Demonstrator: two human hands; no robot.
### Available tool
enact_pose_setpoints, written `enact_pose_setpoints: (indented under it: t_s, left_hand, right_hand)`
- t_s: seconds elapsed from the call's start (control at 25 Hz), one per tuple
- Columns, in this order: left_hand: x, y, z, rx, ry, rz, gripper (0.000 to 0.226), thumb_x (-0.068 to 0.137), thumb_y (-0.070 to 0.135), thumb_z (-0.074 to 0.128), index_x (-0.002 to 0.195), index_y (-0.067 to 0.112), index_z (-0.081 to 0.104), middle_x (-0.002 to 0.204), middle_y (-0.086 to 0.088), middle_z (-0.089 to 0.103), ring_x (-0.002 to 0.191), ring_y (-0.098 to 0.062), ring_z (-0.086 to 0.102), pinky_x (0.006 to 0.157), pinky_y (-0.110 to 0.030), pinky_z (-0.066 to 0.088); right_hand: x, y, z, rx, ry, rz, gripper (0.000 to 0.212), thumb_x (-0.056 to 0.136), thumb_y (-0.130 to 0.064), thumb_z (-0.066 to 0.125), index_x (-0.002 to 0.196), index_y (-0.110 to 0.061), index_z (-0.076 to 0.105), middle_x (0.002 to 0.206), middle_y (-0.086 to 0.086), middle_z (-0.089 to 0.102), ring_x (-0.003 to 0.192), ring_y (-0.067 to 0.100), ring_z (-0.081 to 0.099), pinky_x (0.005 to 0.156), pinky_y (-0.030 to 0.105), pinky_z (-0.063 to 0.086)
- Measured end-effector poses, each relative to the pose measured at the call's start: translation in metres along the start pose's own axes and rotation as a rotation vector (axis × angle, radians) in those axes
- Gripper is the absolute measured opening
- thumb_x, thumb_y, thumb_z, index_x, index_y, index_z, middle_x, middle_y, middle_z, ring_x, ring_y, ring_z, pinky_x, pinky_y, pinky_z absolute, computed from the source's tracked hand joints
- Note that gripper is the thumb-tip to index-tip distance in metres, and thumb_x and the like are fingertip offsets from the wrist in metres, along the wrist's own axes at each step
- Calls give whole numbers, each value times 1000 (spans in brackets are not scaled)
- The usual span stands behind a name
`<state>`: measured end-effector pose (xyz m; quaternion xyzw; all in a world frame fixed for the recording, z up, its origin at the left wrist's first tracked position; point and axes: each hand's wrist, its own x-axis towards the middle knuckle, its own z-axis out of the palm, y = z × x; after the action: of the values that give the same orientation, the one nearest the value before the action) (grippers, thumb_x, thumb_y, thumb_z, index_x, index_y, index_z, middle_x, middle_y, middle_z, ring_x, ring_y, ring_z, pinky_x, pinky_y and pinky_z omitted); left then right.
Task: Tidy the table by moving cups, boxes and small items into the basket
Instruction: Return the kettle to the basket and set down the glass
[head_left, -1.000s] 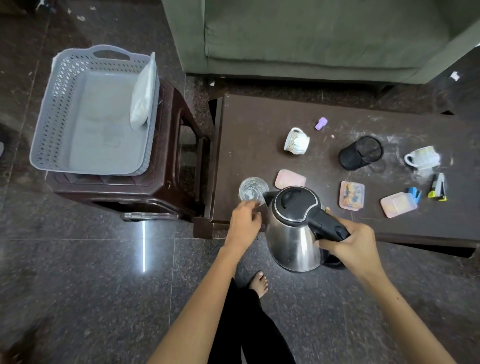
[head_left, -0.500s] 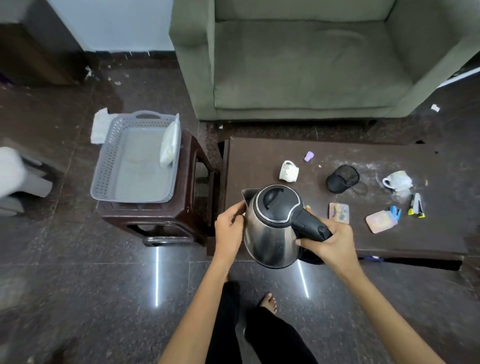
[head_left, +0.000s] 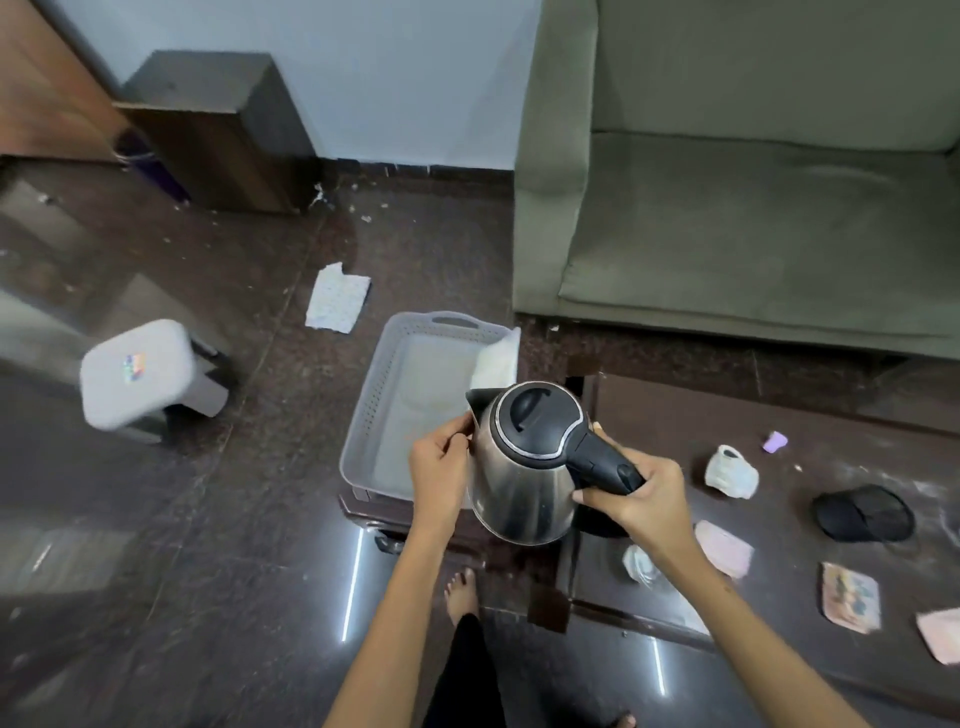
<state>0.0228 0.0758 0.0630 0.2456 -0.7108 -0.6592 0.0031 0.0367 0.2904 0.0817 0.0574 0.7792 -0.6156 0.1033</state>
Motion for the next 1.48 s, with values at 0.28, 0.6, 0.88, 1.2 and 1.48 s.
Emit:
enact_pose_setpoints:
  t_s: [0.28, 0.6, 0.88, 1.2, 1.48]
  left_hand:
    - [126, 5, -77, 0, 60, -26, 49, 75, -4, 39, 76, 28, 75, 76, 5, 68, 75, -10, 56, 77, -32, 48]
    - [215, -20, -94, -3, 65, -89, 23, 69, -2, 41, 72, 4, 63, 66, -2, 41, 67, -16, 31, 65, -34, 25]
    - [245, -27, -93, -39, 51, -70, 43, 70, -4, 39, 85, 16, 73, 70, 7, 53, 69, -11, 39, 67, -29, 32]
    - [251, -49, -95, -63, 22, -100, 53, 77, -11, 41, 113, 15, 69, 110, 0, 71, 98, -8, 61, 91, -32, 48]
    - [248, -54, -94, -14, -7, -94, 50, 81, -10, 43, 123, 10, 61, 123, -2, 66, 116, -13, 59, 105, -43, 44]
  right_hand:
    - [122, -21, 102, -47, -176, -21, 67, 55, 3, 85, 116, -17, 66, 104, -17, 70, 92, -1, 61, 81, 19, 49]
    - [226, -12, 144, -224, -247, -60, 75, 56, 0, 86, 125, -15, 60, 119, -3, 66, 109, 4, 59, 99, 39, 50]
    - [255, 2, 157, -233, -254, -34, 76, 61, 2, 83, 129, -19, 56, 118, -10, 65, 104, -9, 56, 95, 21, 47]
    - [256, 25, 169, -293, -227, -49, 72, 65, -3, 84, 130, -16, 55, 111, -9, 64, 88, -27, 51, 79, 0, 39]
    - [257, 27, 167, -396, -239, -79, 74, 66, -11, 85, 132, -22, 53, 105, -10, 67, 83, -26, 51, 78, 0, 39]
